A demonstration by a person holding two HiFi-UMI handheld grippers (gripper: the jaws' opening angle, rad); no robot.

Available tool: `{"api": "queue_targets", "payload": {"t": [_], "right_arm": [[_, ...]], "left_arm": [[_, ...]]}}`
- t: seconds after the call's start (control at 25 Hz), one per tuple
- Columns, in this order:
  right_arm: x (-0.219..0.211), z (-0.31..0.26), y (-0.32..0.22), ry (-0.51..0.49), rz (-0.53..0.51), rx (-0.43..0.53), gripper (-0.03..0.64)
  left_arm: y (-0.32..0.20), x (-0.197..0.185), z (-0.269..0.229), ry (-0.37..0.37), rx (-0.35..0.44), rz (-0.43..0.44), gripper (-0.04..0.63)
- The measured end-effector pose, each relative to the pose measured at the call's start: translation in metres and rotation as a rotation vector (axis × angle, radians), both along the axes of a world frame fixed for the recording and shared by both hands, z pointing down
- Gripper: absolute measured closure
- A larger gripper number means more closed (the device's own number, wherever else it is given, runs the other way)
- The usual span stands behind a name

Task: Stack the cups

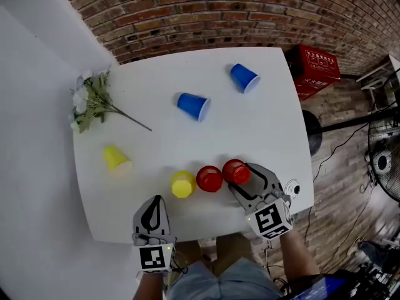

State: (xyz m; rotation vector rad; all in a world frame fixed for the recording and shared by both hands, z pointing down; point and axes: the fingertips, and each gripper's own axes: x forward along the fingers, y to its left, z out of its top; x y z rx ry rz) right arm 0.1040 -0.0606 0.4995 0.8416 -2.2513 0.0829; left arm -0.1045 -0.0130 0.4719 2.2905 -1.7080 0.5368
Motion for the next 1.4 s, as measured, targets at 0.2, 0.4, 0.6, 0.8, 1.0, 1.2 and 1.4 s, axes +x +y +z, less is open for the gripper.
{"api": "queue_targets", "payload": {"t": [0.2, 0.4, 0.6, 0.8, 1.0, 1.2, 1.4], "right_arm": [[-0.002, -0.003, 0.002, 0.013, -0.012, 0.014, 0.342], [-0.002, -0.003, 0.005, 0.014, 0.0, 0.014, 0.342], [-0.003, 0.001, 0.009, 0.01, -0.001, -0.002, 0.322], [0.005, -0.001, 0.017, 0.026, 0.003, -0.021, 0.252], [0.043, -0.031, 0.02, 0.038, 0.105, -0.001, 0.253], [0.075, -0.07, 0.003, 0.041, 0.202, 0.065, 0.264], [0.08, -0.089, -0.05, 0.039, 0.191, 0.117, 0.264]], "left_arm": [[-0.002, 0.002, -0.004, 0.007, 0.001, 0.003, 0.589], [-0.002, 0.003, -0.007, 0.024, -0.022, 0.0, 0.589], [-0.001, 0.0, -0.006, -0.005, 0.009, 0.024, 0.589], [-0.002, 0.0, -0.01, 0.025, 0.034, 0.038, 0.589], [-0.005, 0.001, -0.029, 0.044, 0.067, 0.072, 0.589], [-0.008, -0.003, -0.048, 0.044, 0.105, 0.1, 0.589], [-0.018, -0.01, -0.049, 0.031, 0.11, 0.052, 0.589]]}}
